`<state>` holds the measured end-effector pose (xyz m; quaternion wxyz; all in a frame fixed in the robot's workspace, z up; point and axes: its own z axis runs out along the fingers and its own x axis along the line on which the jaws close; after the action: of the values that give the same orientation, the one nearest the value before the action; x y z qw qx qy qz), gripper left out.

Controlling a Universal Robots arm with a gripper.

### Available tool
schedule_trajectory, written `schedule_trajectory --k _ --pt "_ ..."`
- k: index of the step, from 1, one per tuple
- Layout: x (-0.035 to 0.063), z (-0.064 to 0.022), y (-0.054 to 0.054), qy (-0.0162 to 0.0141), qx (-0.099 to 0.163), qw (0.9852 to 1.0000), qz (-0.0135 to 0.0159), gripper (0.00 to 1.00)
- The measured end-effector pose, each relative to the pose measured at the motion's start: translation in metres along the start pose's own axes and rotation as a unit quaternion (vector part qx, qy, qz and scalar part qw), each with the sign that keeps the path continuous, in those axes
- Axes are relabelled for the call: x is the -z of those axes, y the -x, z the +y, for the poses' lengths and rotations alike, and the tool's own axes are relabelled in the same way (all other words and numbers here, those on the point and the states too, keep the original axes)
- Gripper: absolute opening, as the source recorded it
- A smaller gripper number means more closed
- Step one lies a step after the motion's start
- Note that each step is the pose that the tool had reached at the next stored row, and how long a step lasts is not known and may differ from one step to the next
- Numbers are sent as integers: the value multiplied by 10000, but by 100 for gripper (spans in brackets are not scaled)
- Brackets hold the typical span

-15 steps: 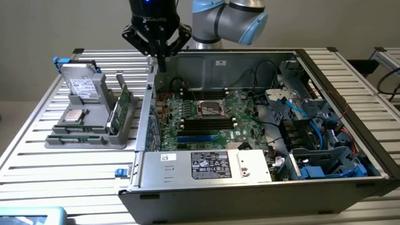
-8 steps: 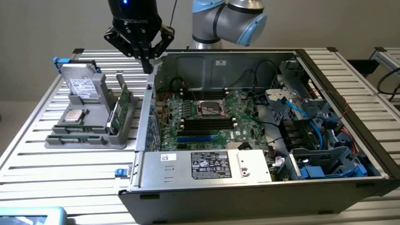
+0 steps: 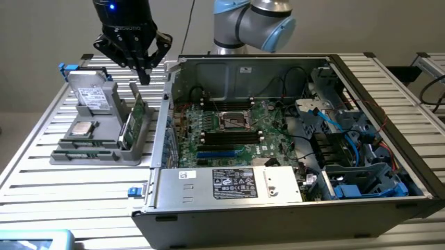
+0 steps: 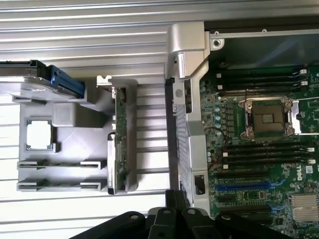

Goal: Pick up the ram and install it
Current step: 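Reach for the ram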

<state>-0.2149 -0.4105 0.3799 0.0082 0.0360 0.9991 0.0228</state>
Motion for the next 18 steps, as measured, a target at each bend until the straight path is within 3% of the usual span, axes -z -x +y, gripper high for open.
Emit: schedule_trajectory --k 4,12,18 --pt "-30 -14 -180 -16 -1 10000 34 11" --pt "-92 -42 -525 -52 -5 9999 130 11" --pt "-152 -65 -794 -74 -7 9998 175 11"
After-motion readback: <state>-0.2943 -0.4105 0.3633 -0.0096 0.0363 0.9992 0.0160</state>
